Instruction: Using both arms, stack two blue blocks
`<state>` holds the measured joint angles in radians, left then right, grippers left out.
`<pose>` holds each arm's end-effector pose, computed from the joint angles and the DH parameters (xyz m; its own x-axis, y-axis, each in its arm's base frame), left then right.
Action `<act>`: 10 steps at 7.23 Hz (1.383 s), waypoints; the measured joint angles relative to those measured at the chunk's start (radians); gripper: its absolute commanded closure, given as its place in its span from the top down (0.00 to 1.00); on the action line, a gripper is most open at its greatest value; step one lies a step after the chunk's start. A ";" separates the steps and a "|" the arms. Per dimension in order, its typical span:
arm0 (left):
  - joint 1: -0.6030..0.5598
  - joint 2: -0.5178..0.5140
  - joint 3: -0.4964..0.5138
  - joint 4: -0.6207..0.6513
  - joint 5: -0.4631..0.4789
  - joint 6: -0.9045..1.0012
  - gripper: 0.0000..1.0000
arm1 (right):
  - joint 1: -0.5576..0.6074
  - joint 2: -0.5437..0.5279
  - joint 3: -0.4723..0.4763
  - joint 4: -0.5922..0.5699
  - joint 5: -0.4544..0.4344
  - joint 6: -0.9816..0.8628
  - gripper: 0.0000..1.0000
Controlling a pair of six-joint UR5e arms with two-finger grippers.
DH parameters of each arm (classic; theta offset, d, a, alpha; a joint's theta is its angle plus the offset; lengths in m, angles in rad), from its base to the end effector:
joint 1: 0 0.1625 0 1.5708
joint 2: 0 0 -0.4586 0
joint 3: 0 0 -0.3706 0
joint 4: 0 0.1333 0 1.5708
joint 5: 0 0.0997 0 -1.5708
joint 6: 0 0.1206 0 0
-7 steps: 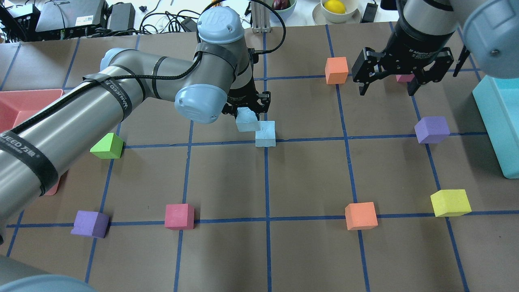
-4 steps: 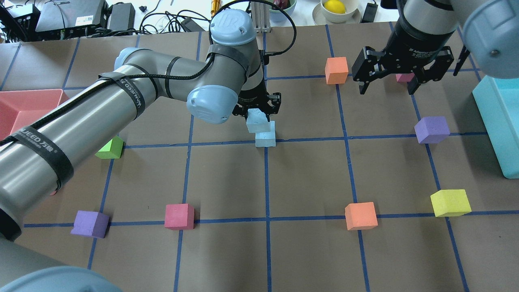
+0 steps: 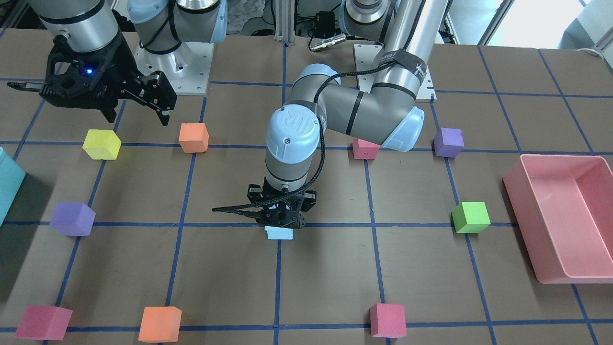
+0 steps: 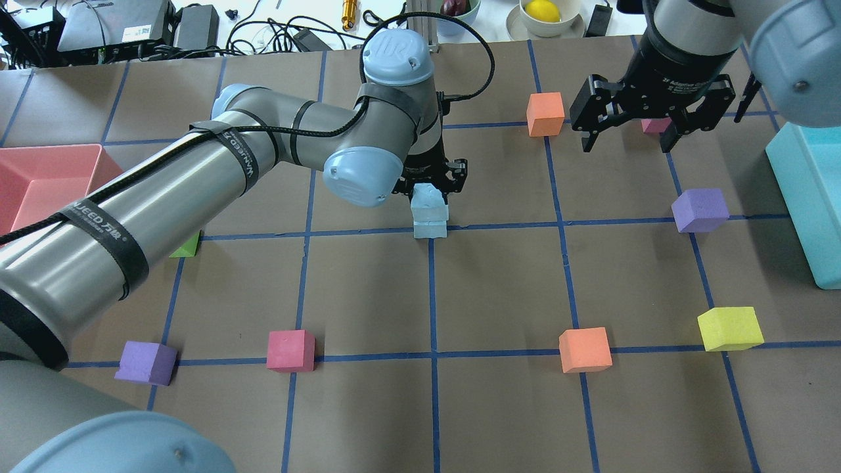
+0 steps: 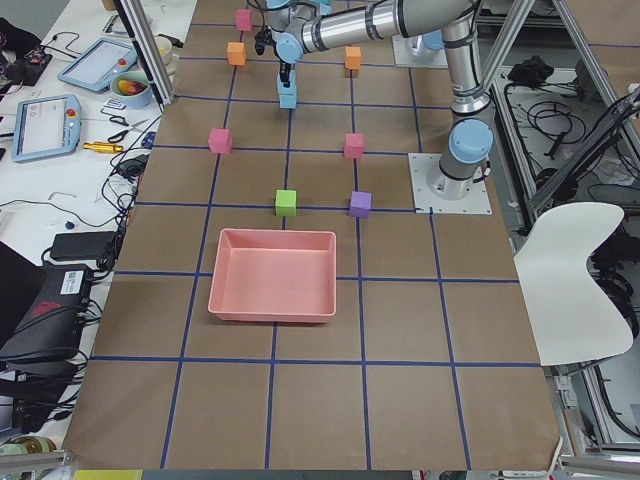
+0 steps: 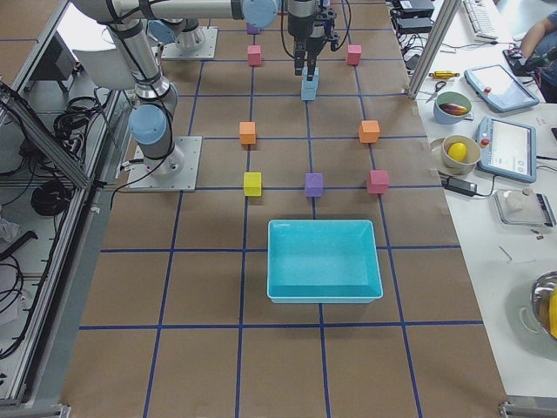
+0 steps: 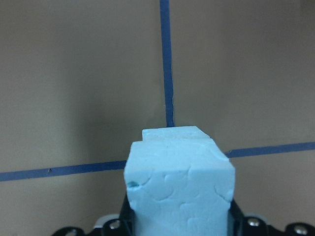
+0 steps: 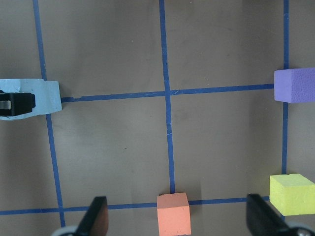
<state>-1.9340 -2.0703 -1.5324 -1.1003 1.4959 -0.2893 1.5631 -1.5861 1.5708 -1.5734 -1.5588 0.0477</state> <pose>-0.3648 -0.5593 0.2809 -0.9945 0.0735 0.0744 0.0746 0.9971 0.0123 0.1312 -0.4664 0.5079 -0.9984 0.0551 -0.0128 0.0554 0.9983 -0.0173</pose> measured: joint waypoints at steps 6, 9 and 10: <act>-0.003 0.004 0.002 -0.005 0.006 -0.008 1.00 | 0.000 0.000 0.000 0.006 -0.001 0.001 1.00; 0.019 0.100 0.050 -0.109 0.009 0.013 1.00 | 0.000 0.000 0.000 0.004 -0.001 0.003 1.00; 0.060 0.164 0.078 -0.196 0.012 0.066 1.00 | 0.000 0.000 0.000 0.003 -0.001 0.003 1.00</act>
<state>-1.8740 -1.9062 -1.4539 -1.2966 1.5081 -0.2231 1.5631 -1.5862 1.5708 -1.5704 -1.5595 0.0506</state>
